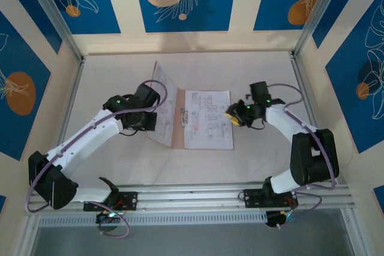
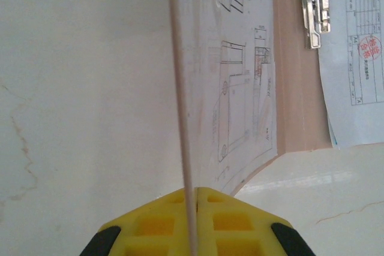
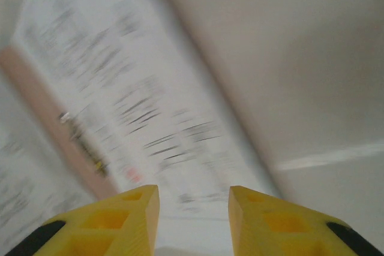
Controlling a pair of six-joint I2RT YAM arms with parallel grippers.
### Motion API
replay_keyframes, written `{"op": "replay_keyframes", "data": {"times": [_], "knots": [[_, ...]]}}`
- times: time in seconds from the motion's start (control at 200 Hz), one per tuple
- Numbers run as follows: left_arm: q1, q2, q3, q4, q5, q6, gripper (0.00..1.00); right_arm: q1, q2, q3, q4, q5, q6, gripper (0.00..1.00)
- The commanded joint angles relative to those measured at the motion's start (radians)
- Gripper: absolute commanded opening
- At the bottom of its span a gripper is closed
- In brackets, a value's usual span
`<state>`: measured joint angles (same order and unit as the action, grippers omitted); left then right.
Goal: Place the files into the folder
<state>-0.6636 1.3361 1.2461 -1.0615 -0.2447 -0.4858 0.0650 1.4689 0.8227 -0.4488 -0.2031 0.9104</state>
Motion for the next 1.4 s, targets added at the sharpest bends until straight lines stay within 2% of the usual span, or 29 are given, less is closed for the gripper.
{"op": "replay_keyframes", "data": {"times": [0.0,0.13,0.24,0.48,0.605,0.795,0.9,0.975,1.09,1.155,1.235,1.395], "knots": [[-0.043,0.036,0.066,-0.068,-0.089,0.041,0.00,-0.032,0.017,-0.037,-0.060,0.027,0.027,0.36],[-0.089,0.080,0.114,-0.076,-0.104,0.035,0.00,-0.023,0.090,-0.028,-0.063,0.029,0.043,0.33],[-0.117,0.096,0.128,-0.035,-0.066,0.019,0.00,0.008,0.150,-0.005,-0.070,0.025,0.046,0.30],[-0.222,0.175,0.237,-0.028,-0.065,0.004,0.00,0.082,0.251,0.105,-0.141,0.041,0.024,0.21],[-0.277,0.209,0.282,-0.014,-0.048,-0.006,0.08,0.100,0.290,0.152,-0.188,0.063,0.016,0.20],[-0.325,0.237,0.294,0.049,0.039,-0.019,0.21,0.107,0.313,0.185,-0.212,0.070,0.008,0.19],[-0.327,0.256,0.271,0.120,0.158,-0.007,0.31,0.108,0.328,0.197,-0.214,0.063,0.004,0.19],[-0.327,0.283,0.251,0.206,0.267,0.008,0.35,0.107,0.338,0.203,-0.214,0.058,0.002,0.18],[-0.326,0.354,0.234,0.418,0.548,0.018,0.44,0.111,0.341,0.207,-0.212,0.057,-0.001,0.18],[-0.326,0.411,0.253,0.505,0.663,-0.005,0.46,0.110,0.340,0.207,-0.214,0.058,-0.002,0.18],[-0.325,0.466,0.255,0.571,0.723,-0.039,0.48,0.110,0.340,0.205,-0.214,0.057,-0.004,0.18],[-0.320,0.558,0.238,0.642,0.765,-0.047,0.48,0.108,0.339,0.210,-0.213,0.056,-0.016,0.17]]}}
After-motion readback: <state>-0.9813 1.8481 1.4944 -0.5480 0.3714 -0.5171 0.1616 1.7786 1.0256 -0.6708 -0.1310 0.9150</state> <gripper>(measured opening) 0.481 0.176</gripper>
